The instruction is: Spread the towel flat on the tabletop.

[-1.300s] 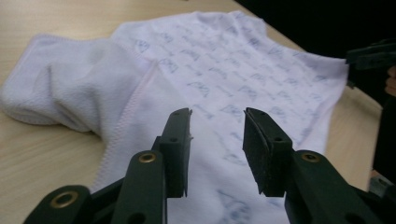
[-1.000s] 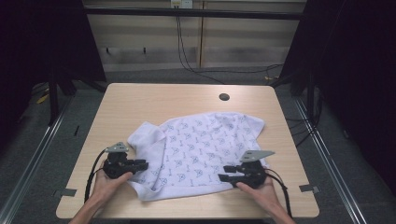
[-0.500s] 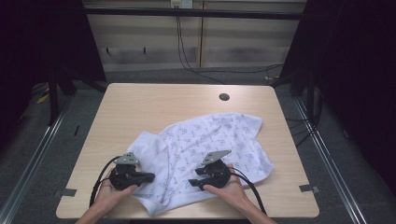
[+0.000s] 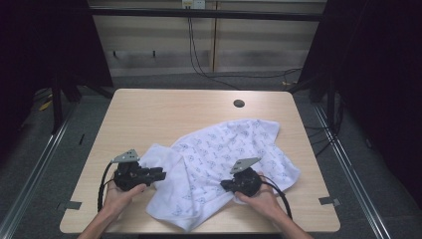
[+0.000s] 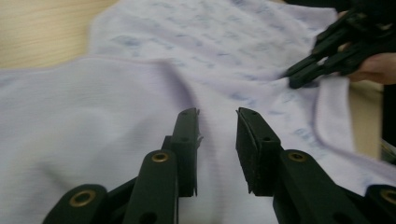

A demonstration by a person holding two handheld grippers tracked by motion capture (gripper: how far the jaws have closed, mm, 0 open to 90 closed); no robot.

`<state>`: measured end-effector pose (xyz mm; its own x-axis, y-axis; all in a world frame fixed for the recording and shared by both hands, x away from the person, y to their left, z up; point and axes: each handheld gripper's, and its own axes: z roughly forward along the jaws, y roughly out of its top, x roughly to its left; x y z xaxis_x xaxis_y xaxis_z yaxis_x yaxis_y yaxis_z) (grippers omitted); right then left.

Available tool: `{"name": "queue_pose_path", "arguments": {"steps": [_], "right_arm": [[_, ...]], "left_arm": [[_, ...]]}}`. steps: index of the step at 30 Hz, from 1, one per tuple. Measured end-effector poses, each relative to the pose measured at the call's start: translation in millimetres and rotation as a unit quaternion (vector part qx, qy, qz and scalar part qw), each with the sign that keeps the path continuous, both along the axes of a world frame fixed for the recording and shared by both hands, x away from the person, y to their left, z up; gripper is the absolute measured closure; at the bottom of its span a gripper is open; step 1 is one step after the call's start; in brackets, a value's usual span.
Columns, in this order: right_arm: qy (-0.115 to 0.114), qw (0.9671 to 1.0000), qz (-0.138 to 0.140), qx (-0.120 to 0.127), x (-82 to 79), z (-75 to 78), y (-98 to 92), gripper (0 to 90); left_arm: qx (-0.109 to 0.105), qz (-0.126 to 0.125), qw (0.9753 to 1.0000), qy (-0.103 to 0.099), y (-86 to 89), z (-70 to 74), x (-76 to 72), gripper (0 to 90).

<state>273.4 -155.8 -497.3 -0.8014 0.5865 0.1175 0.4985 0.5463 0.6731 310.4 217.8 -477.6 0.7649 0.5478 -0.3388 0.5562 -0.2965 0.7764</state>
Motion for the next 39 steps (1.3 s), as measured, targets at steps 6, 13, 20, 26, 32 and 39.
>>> {"name": "queue_pose_path", "arguments": {"steps": [6, 13, 20, 26, 32, 39], "right_arm": [[0.002, 0.9978, -0.066, -0.006, 26.3, 0.0, -48.1, 87.2], [0.000, 0.9927, -0.119, 0.015, 40.8, -1.3, -64.7, 72.3], [-0.009, 0.9908, -0.078, 0.110, 1.7, 35.9, -45.0, 66.8], [0.031, 0.9909, 0.043, 0.124, -23.4, 31.6, 25.8, 73.3], [0.058, 0.9837, 0.119, 0.122, -32.6, 20.7, 78.3, 72.3], [0.055, 0.9849, 0.149, 0.068, -44.8, -1.9, 107.3, 54.7]], "left_arm": [[0.032, 0.006, 0.9994, 0.009, -15.6, -13.1, 22.9, 67.8], [0.081, -0.028, 0.9963, 0.004, -42.7, -26.1, 25.9, 75.3], [0.087, -0.026, 0.9958, 0.012, -26.7, -23.9, 10.5, 85.8], [0.066, -0.026, 0.9973, 0.014, -17.8, -18.0, 2.0, 84.5], [0.056, 0.020, 0.9980, 0.019, -4.4, -21.3, 18.2, 84.7], [0.069, 0.018, 0.9971, 0.025, -2.5, -26.6, 23.5, 82.1]]}}
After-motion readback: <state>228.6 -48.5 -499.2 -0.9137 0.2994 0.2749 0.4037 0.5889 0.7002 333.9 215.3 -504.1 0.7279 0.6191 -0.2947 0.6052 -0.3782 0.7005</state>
